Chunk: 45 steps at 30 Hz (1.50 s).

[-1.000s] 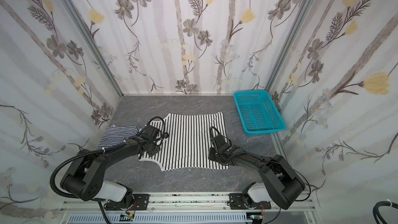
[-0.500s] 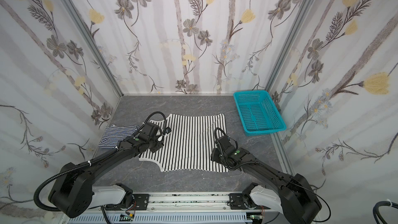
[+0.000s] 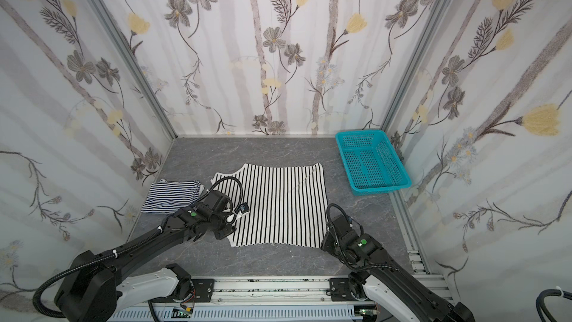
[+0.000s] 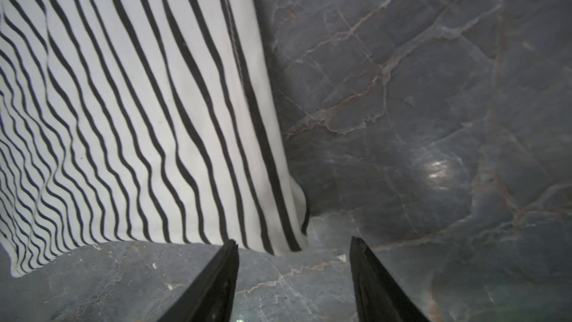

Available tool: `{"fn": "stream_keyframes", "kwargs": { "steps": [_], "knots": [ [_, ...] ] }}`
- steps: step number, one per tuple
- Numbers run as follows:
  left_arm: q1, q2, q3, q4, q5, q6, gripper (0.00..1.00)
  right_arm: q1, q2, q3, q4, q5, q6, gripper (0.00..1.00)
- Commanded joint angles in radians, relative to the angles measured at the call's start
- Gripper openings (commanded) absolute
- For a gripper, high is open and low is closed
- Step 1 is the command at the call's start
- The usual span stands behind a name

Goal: Fold and stack tank tops
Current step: Fold the tank top at the center of the table.

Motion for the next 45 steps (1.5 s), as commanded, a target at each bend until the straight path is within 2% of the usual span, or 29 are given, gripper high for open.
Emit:
{"fn": "stream_keyframes", "kwargs": {
  "steps": [1,8,16,21,26,34,37,45],
  "knots": [
    [-0.009,-0.009,-0.010,-0.038,0.048,0.013,0.60,-0.002,-0.010,-0.022,0.000,-0.012,0.039,0.57],
    [-0.018,-0.018,-0.020,-0.038,0.050,0.003,0.60,-0.003,0.046,-0.049,0.110,-0.051,0.054,0.49],
    [-0.018,-0.039,-0.031,-0.039,0.033,0.002,0.60,-0.024,0.055,-0.052,0.125,-0.052,0.062,0.27],
    [-0.019,-0.028,-0.031,-0.039,0.048,0.011,0.60,-0.036,0.040,-0.059,0.141,-0.053,0.053,0.17],
    [-0.040,-0.011,-0.031,-0.059,0.069,0.020,0.60,-0.039,0.073,-0.023,0.157,-0.057,0.041,0.01],
    [-0.115,0.025,-0.036,-0.087,0.062,0.004,0.60,-0.041,0.153,0.116,0.124,-0.023,-0.028,0.00],
    [-0.136,0.036,-0.048,-0.094,0.055,0.006,0.55,-0.042,0.187,0.153,0.121,-0.011,-0.049,0.00],
    [-0.148,0.065,-0.066,-0.113,0.044,0.022,0.53,-0.054,0.235,0.186,0.138,-0.016,-0.079,0.00]
  ]
}}
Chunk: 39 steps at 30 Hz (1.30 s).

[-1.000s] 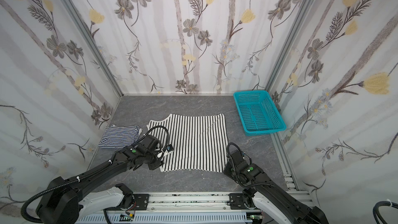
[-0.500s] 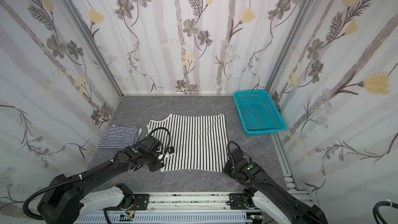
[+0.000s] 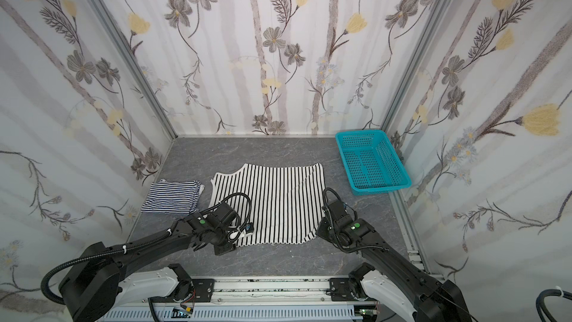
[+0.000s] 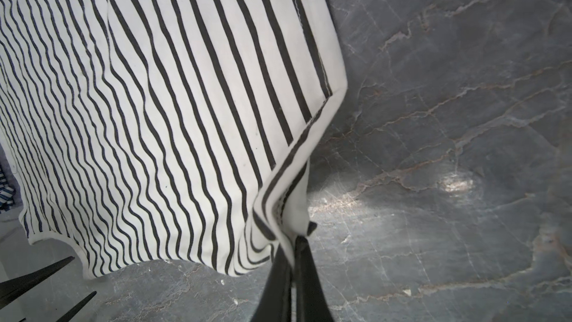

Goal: Fold and stack tank tops
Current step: Fold the tank top at the center of the table.

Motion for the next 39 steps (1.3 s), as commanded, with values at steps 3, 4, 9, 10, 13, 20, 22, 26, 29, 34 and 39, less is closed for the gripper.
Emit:
{"fn": "stream_keyframes", "kwargs": {
  "steps": [3,4,9,10,13,20,22,26,29,34,39],
  "knots": [
    [-0.001,0.020,0.000,-0.012,0.004,0.024,0.51,-0.005,0.011,0.007,0.022,0.012,-0.021,0.00],
    [-0.001,0.025,0.000,-0.012,0.010,0.024,0.50,-0.005,0.011,0.005,0.024,0.010,-0.021,0.00],
    [-0.003,0.048,0.016,-0.010,0.019,0.022,0.45,-0.007,0.006,-0.003,0.032,0.011,-0.024,0.00],
    [-0.004,0.068,0.018,-0.010,0.024,0.022,0.44,-0.009,0.008,-0.005,0.032,0.010,-0.025,0.00],
    [-0.008,0.083,0.022,-0.009,0.023,0.022,0.42,-0.011,0.011,-0.009,0.034,0.009,-0.028,0.00],
    [-0.017,0.105,0.019,-0.011,0.024,0.020,0.22,-0.016,-0.004,-0.013,0.035,0.010,-0.028,0.00],
    [-0.024,0.109,0.019,-0.013,0.020,0.020,0.13,-0.018,-0.008,-0.013,0.034,0.009,-0.030,0.00],
    [-0.037,0.104,0.023,-0.032,0.019,0.028,0.06,-0.020,-0.023,-0.006,0.017,0.005,-0.037,0.00],
    [-0.038,0.072,0.046,-0.081,0.034,0.046,0.03,-0.021,-0.049,0.007,-0.016,0.010,-0.041,0.00],
    [-0.037,0.025,0.090,-0.121,0.017,0.070,0.01,-0.028,-0.075,0.060,-0.055,0.022,-0.051,0.00],
    [-0.007,0.087,0.137,-0.112,0.019,0.097,0.00,-0.057,-0.040,0.123,-0.054,0.036,-0.085,0.00]
  ]
}}
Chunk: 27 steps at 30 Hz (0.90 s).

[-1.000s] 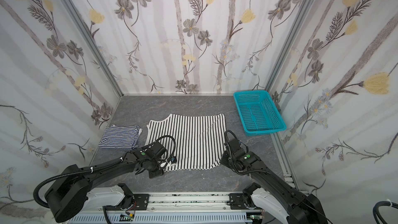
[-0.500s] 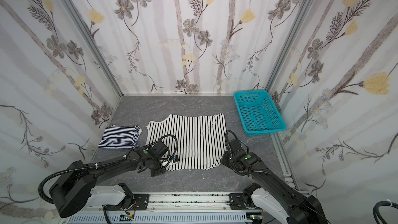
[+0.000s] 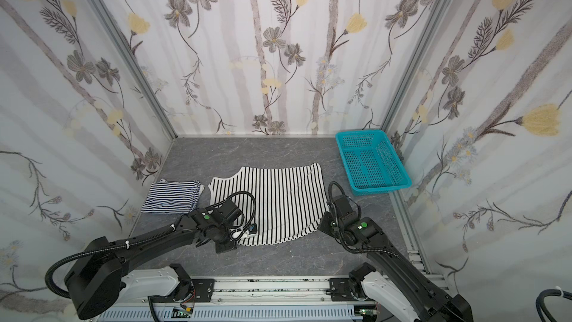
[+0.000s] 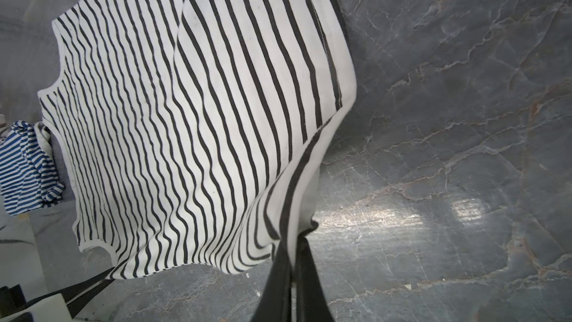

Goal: Fold and stack tank tops
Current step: Fold the tank top at the center of the table.

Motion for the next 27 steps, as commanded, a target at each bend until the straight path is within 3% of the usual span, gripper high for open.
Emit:
{"fn": "stream_keyframes", "kwargs": {
  "steps": [1,17,27],
  "knots": [
    [0.021,0.043,0.039,-0.010,0.011,0.038,0.00,-0.022,0.036,0.041,0.009,0.031,-0.034,0.00],
    [0.194,0.218,0.247,0.037,-0.007,0.162,0.01,-0.170,0.313,0.203,0.094,0.005,-0.212,0.00],
    [0.221,0.319,0.326,0.067,0.009,0.156,0.05,-0.225,0.438,0.243,0.132,0.008,-0.277,0.00]
  ]
}}
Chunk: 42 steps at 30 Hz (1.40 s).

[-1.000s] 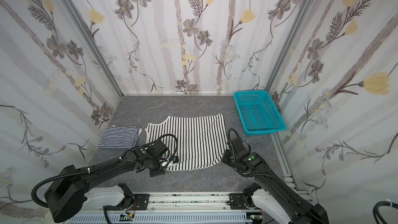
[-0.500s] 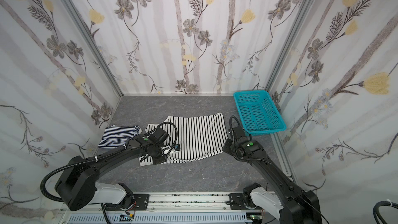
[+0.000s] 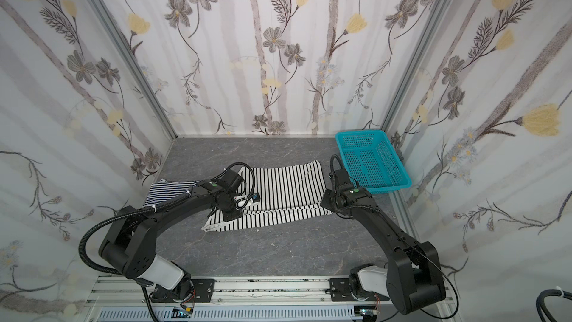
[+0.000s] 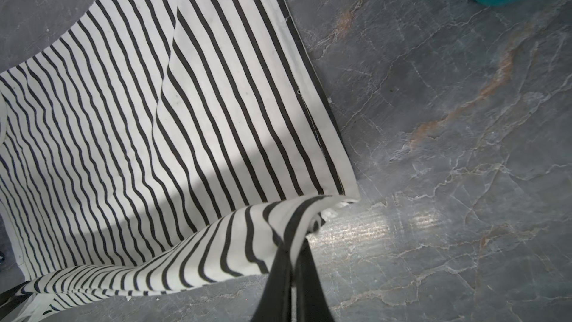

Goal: Fold and stack tank tops
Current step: Fold the tank top at the center of the table.

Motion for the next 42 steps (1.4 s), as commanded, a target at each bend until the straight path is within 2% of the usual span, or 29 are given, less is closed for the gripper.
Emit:
{"fn": "stream_keyframes", "kwargs": {
  "steps": [1,16,18,20,21,23,25,29,33,42],
  "knots": [
    [0.003,0.025,0.020,0.013,0.015,0.015,0.05,-0.013,0.034,0.012,0.051,0.011,-0.038,0.00],
    [0.006,0.127,0.076,0.070,-0.040,-0.008,0.11,-0.039,0.164,0.045,0.105,0.009,-0.064,0.00],
    [0.009,0.134,0.077,0.075,-0.050,-0.015,0.15,-0.043,0.189,0.060,0.104,0.017,-0.066,0.09],
    [0.011,0.135,0.079,0.078,-0.065,-0.028,0.25,-0.044,0.204,0.075,0.104,0.019,-0.073,0.24],
    [0.013,0.133,0.079,0.079,-0.069,-0.034,0.27,-0.044,0.208,0.081,0.101,0.025,-0.075,0.30],
    [0.016,0.114,0.075,0.084,-0.071,-0.052,0.35,-0.044,0.208,0.092,0.103,0.034,-0.075,0.37],
    [0.021,0.089,0.066,0.092,-0.085,-0.076,0.39,-0.043,0.199,0.099,0.104,0.033,-0.073,0.40],
    [0.021,0.022,0.041,0.117,-0.126,-0.139,0.46,-0.030,0.159,0.065,0.126,0.012,-0.058,0.40],
    [0.015,-0.072,-0.027,0.116,-0.104,-0.166,0.50,0.010,0.121,0.029,0.137,-0.002,-0.046,0.39],
    [0.019,-0.118,-0.194,0.159,-0.172,-0.157,0.48,0.041,0.199,-0.027,0.224,-0.046,-0.029,0.37]
  ]
}}
